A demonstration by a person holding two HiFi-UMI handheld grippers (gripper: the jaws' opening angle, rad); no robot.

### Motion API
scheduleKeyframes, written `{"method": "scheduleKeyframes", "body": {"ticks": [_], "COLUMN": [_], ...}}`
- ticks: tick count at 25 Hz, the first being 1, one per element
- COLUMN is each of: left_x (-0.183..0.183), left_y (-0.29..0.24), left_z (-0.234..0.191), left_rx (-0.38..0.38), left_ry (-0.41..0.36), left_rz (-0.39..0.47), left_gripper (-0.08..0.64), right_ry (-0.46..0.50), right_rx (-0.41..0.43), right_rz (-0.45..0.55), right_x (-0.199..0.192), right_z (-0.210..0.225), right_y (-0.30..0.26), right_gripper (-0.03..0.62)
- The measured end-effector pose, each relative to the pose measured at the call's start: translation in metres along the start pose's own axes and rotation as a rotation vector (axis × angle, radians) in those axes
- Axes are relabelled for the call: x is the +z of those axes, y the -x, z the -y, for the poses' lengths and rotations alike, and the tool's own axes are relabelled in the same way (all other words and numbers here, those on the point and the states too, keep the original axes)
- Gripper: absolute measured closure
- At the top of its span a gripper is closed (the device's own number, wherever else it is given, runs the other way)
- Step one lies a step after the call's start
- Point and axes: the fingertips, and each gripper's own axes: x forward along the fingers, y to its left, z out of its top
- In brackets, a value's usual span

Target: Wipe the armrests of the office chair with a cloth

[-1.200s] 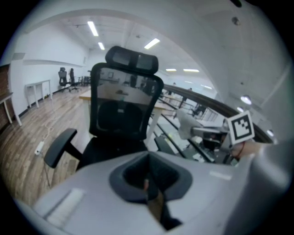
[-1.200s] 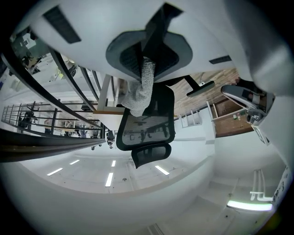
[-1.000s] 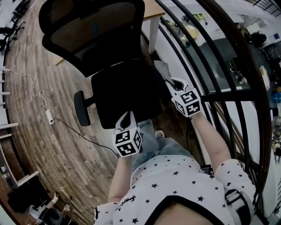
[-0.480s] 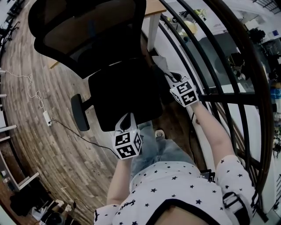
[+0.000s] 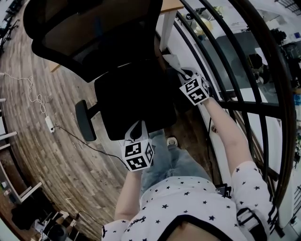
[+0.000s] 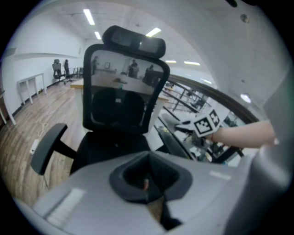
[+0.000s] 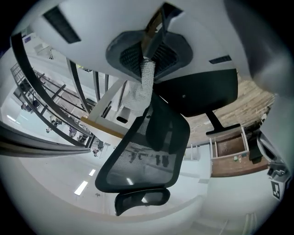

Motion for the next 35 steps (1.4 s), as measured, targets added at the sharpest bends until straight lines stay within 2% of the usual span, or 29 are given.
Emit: {"method": "scheduleKeyframes", "body": {"ticks": [4,17,25,35], "left_x": [-0.005,-0.018,-0.019,-0.018], "left_y": [-0.003,-0.012,-0.013,-0.011], "left_z": [-0.003,-0.006,-0.004,0.005], "left_rx": [0.0,0.0,-0.003,-0.01], "left_ry": [0.012,0.037,0.044,0.044], "left_rz": [-0.017,-0.046,-0.048,-0.033], "left_gripper": [0.554,0.554,0.554,0.554], "right_ry": [0.042,0.052,0.037,0.063], "right_rx": [-0.01,0.008,0.024,0.067], "right_rz": [-0.052,-0.191,-0.207,-0.223], "right_x": [-0.008,-0.041,-0.043,-0.048], "right_z": [0.004,-0.005,-0.006,-0.013], "right_y": [-0.018,-0.054,-0.057,-0.051], "right_gripper": [0.563,0.562,0.562,0.563]}}
